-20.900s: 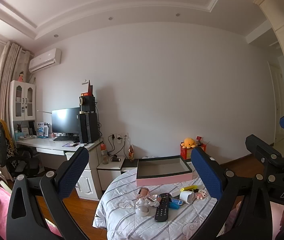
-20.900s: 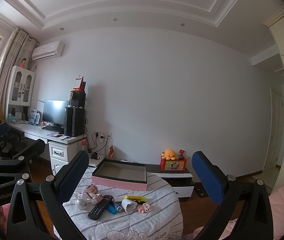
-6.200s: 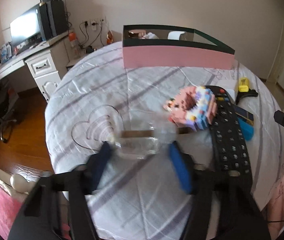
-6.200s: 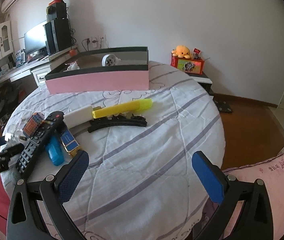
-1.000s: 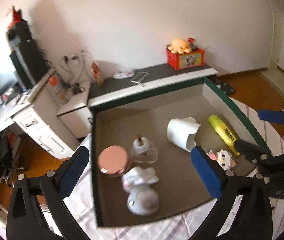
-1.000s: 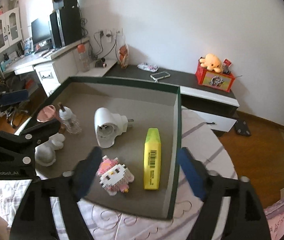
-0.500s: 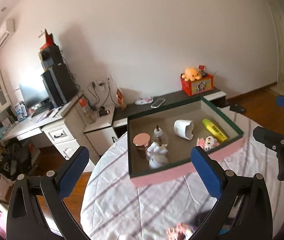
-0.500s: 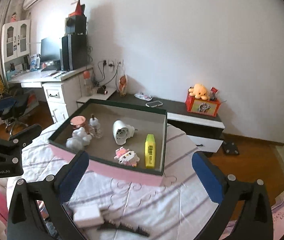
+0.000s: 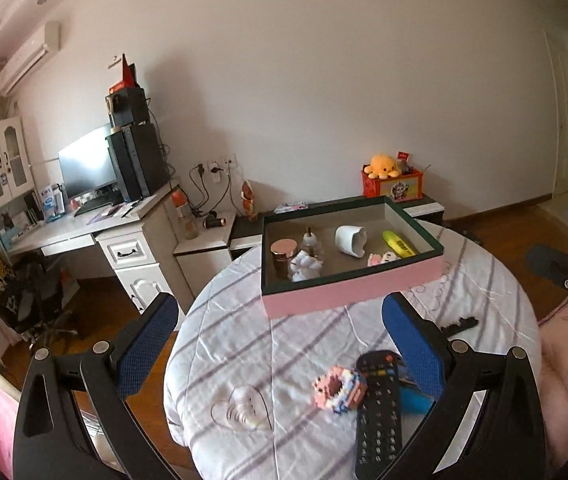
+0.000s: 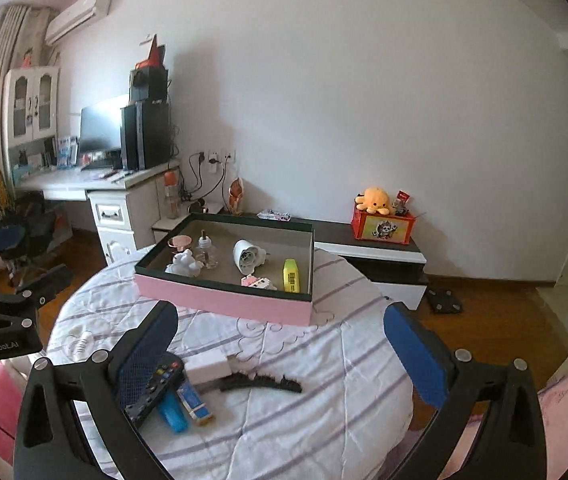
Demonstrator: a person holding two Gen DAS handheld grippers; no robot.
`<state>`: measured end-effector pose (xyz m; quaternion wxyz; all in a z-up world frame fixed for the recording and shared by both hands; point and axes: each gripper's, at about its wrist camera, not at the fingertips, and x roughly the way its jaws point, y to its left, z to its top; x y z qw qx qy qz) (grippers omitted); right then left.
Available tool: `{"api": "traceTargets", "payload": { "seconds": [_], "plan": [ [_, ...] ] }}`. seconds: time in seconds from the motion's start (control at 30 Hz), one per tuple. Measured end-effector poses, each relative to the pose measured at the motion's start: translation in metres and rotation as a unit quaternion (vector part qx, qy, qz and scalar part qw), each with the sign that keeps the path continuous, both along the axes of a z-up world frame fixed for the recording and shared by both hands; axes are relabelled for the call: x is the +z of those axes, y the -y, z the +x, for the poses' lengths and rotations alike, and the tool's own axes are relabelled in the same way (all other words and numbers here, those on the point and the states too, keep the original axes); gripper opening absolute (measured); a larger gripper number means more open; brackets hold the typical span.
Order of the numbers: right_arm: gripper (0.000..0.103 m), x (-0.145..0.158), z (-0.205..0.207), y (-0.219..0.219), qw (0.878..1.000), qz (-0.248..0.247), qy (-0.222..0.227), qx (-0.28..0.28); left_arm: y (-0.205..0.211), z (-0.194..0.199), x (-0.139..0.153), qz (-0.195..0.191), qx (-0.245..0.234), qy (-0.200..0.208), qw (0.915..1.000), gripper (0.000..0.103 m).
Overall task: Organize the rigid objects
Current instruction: 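Move both grippers back toward the items on the bed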
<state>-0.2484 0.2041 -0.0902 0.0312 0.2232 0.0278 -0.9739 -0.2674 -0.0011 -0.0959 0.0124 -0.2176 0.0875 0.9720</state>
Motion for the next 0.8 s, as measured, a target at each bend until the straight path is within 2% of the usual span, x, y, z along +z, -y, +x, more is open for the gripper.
{"api": "traceTargets", "payload": {
  "seconds": [0.37,0.8],
  "plan": [
    [0.103,-0.008,0.035,0.002,1.000,-0.003,0.004,-0.006,0.002,0.033,-0.004,0.014,-0.009,0.001,0.9999,0.103],
    [0.103,-0.026,0.036,-0.008,0.999,-0.010,0.030,-0.015,0.007,0.029,-0.026,0.013,-0.009,0.036,0.9992,0.103]
  ]
}}
